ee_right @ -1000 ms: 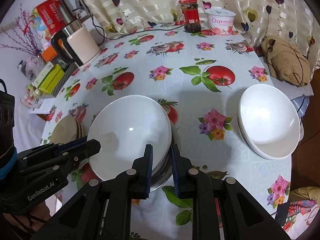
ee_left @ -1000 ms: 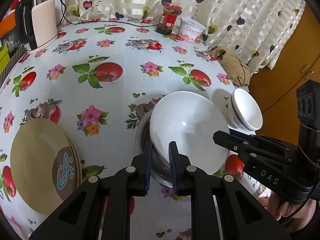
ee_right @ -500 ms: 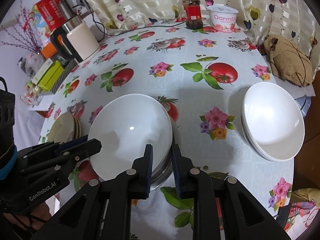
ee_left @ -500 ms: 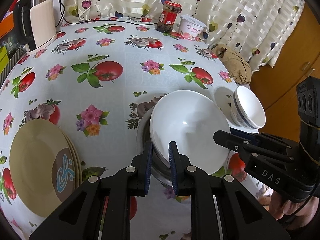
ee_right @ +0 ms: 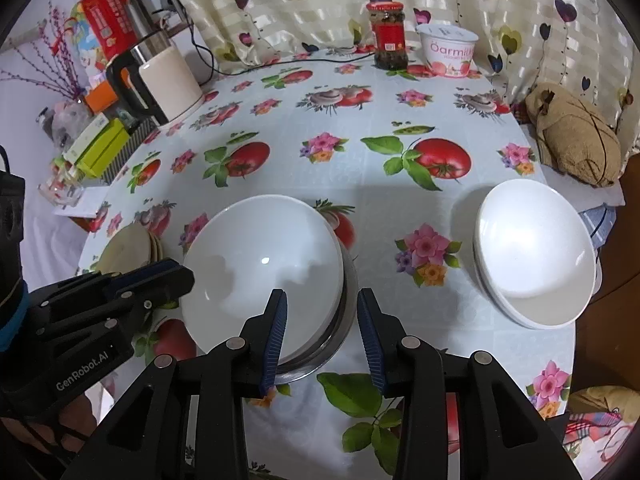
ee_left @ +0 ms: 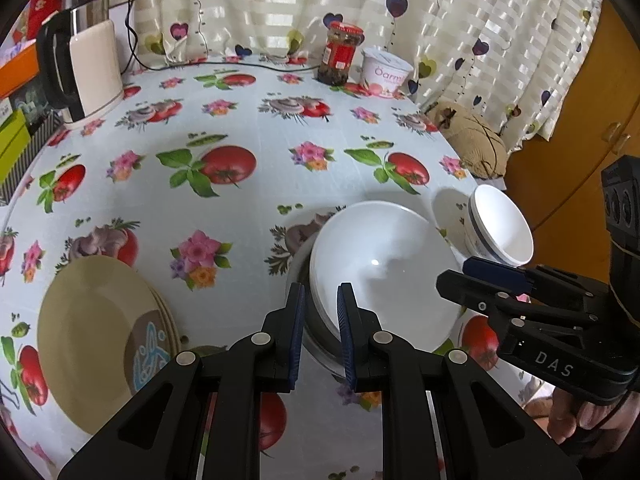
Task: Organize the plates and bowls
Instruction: 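Open the left gripper to release the white bowl into the steel bowl, then move the left gripper to the other white bowl on the table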
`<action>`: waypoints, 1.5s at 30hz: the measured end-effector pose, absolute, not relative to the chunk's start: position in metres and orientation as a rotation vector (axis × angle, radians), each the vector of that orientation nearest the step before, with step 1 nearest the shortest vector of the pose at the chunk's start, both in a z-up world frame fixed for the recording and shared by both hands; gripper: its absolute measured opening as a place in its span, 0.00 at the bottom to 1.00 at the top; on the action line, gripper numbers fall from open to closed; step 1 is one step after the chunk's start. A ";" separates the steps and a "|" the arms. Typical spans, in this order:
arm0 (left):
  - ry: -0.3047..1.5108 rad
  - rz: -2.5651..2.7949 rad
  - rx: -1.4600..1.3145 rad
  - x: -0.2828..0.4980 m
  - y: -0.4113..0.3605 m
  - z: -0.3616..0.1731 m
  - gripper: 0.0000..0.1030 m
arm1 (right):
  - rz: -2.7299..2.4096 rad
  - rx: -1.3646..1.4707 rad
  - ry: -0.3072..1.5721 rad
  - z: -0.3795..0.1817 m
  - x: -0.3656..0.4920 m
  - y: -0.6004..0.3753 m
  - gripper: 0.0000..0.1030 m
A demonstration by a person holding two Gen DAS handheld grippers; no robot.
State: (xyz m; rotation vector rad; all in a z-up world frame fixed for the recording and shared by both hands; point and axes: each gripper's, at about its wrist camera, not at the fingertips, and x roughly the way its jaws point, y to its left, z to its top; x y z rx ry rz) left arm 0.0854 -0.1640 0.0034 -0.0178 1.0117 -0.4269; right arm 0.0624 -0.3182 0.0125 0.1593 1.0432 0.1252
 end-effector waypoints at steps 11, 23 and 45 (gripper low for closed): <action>0.925 -0.429 0.008 0.080 -0.169 0.029 0.17 | 0.122 0.150 0.983 0.037 0.054 -0.319 0.35; 0.863 -0.456 0.034 0.073 -0.183 0.052 0.17 | 0.115 0.149 0.924 0.062 0.045 -0.323 0.35; 0.857 -0.482 0.079 0.073 -0.207 0.055 0.17 | 0.087 0.185 0.894 0.068 0.035 -0.346 0.35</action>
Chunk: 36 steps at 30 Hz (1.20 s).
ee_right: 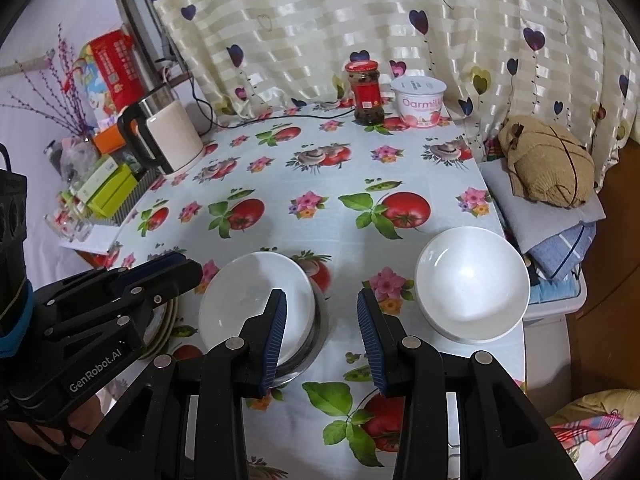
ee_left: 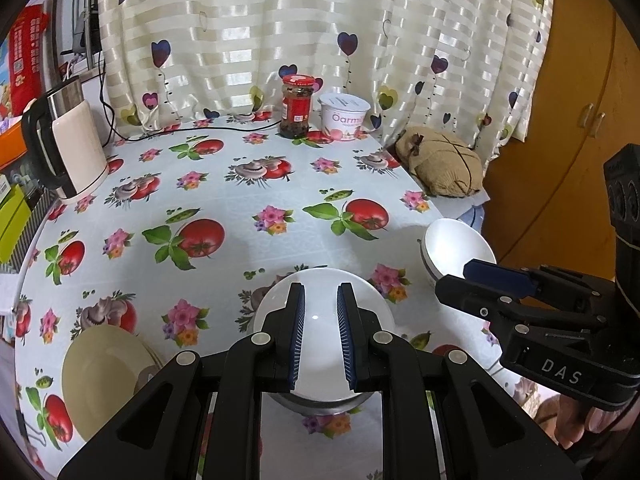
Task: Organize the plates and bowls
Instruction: 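Move the left gripper to the other white bowl on the table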
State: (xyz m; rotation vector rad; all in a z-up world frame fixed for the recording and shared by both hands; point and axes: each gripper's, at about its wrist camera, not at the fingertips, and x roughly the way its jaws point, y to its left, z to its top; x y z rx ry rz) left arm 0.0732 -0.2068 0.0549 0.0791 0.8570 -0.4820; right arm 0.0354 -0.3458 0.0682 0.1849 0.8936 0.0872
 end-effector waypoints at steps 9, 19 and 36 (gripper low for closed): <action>0.873 -0.498 0.099 0.077 -0.222 0.050 0.17 | 0.070 0.208 0.890 0.065 0.036 -0.359 0.35; 0.900 -0.543 0.123 0.086 -0.249 0.042 0.17 | 0.023 0.241 0.887 0.061 0.035 -0.385 0.36; 0.971 -0.668 0.070 0.106 -0.290 0.028 0.17 | -0.100 0.304 0.894 0.047 0.033 -0.441 0.36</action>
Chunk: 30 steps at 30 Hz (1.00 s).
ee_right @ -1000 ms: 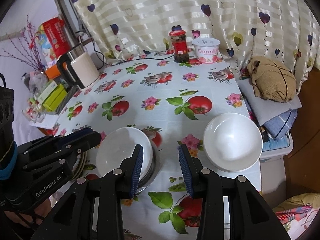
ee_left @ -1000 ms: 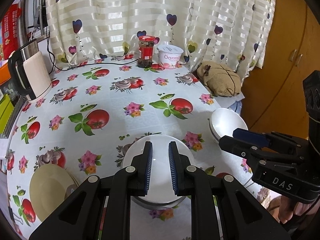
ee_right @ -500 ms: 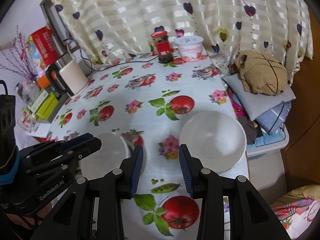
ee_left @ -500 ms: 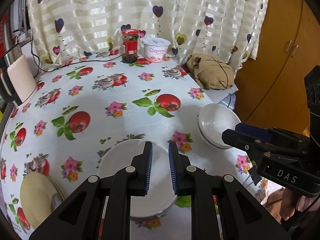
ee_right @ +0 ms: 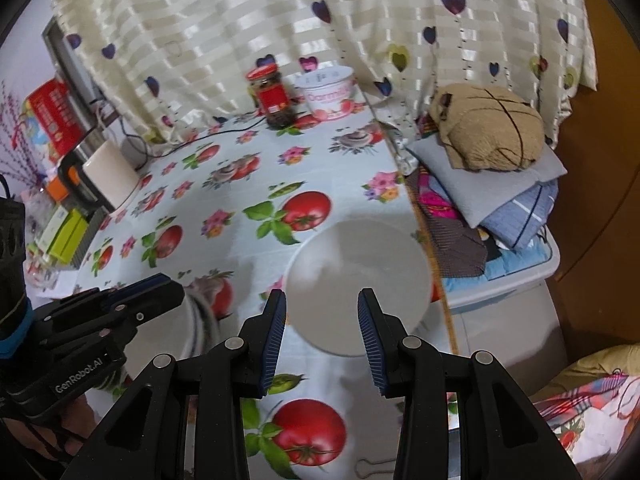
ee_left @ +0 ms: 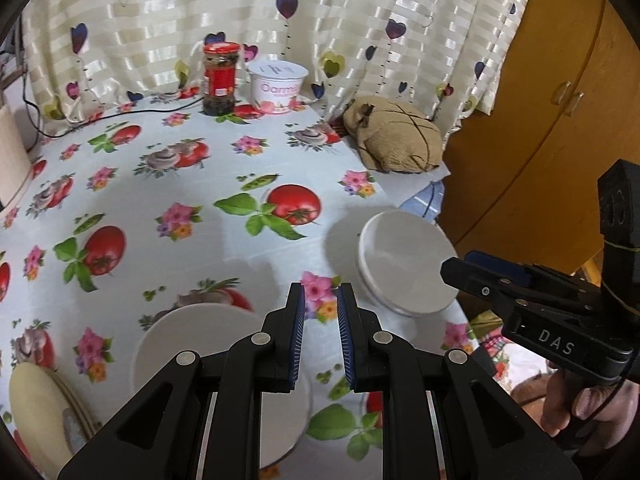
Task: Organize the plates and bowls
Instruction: 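Move the left gripper to the other white bowl on the table, then close the left gripper on the rim of the white bowl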
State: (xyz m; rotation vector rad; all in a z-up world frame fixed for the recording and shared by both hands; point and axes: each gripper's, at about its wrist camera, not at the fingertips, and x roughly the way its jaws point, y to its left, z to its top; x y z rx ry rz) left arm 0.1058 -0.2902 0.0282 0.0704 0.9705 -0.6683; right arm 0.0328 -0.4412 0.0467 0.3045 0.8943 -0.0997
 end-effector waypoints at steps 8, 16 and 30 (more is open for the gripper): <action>1.013 -0.715 0.049 0.112 -0.315 0.019 0.17 | -0.160 0.332 0.899 0.038 0.031 -0.467 0.36; 1.074 -0.730 0.017 0.124 -0.334 0.002 0.17 | -0.199 0.366 0.916 0.024 0.031 -0.488 0.36; 1.123 -0.720 0.004 0.136 -0.347 -0.018 0.17 | -0.212 0.388 0.940 0.003 0.037 -0.500 0.34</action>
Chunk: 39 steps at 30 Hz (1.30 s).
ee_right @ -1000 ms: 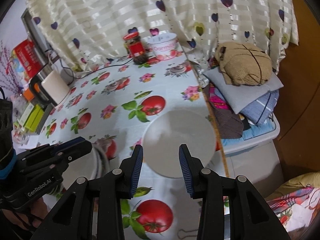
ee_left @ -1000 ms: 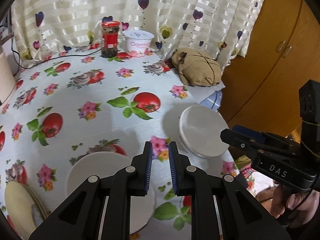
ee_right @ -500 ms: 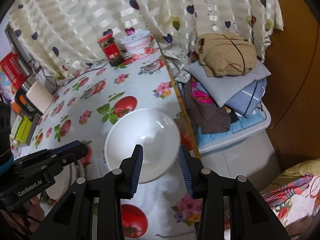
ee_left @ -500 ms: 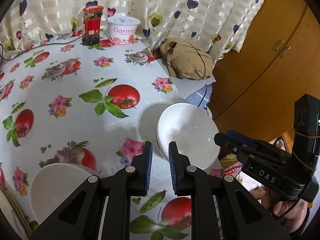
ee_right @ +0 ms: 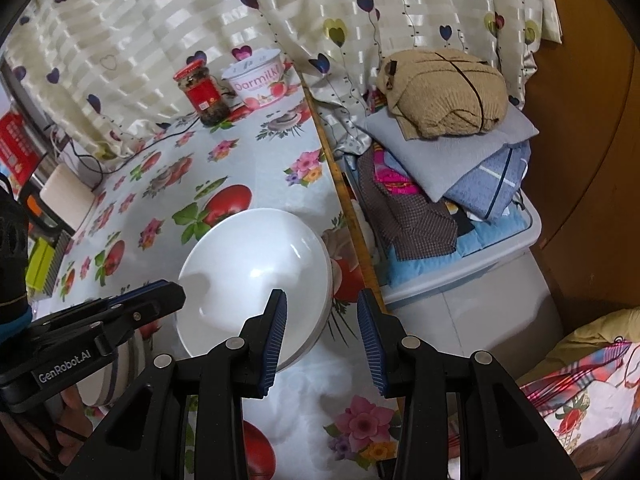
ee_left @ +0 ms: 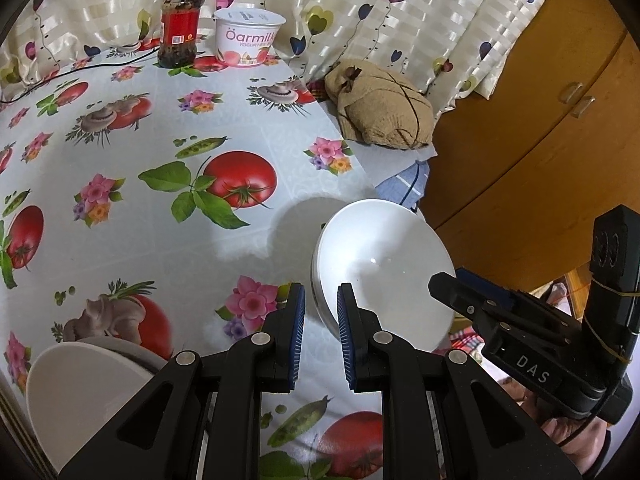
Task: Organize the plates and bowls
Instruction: 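Close the left gripper on the rim of the white bowl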
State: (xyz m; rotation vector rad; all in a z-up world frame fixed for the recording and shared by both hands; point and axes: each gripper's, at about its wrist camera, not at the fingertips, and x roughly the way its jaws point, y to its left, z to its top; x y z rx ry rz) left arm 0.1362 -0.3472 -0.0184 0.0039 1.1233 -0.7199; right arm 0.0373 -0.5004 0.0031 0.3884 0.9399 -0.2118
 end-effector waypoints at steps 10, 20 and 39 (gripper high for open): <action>1.130 -0.723 0.009 0.138 -0.352 -0.024 0.17 | -0.198 0.402 0.955 -0.005 0.040 -0.500 0.19; 1.136 -0.721 0.017 0.137 -0.353 -0.026 0.17 | -0.191 0.396 0.959 -0.005 0.042 -0.496 0.17; 1.042 -0.711 0.012 0.119 -0.327 0.017 0.17 | -0.172 0.347 0.889 0.037 0.031 -0.472 0.17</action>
